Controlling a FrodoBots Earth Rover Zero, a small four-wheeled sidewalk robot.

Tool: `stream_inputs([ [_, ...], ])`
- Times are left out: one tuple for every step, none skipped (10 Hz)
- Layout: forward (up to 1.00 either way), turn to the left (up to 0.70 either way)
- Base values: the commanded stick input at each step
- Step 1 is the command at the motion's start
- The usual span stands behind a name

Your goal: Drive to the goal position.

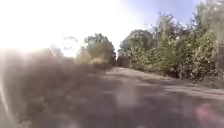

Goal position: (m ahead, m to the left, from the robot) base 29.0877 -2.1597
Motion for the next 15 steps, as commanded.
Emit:
stream_inputs([
  [0.7, 0.0],
  [0.7, 0.0],
  [0.7, 0.0],
  [0.7, 0.0],
  [0.7, -0.13],
  [0.7, -0.27],
  [0.7, -0.05],
  [0.7, 0.0],
  [0.7, 0.0],
  [0.7, 0.0],
  [0.7, 0.0],
  [0.7, 0.0],
  [0.7, 0.0],
  [0.7, 0.0],
  [0.7, 0.0],
])
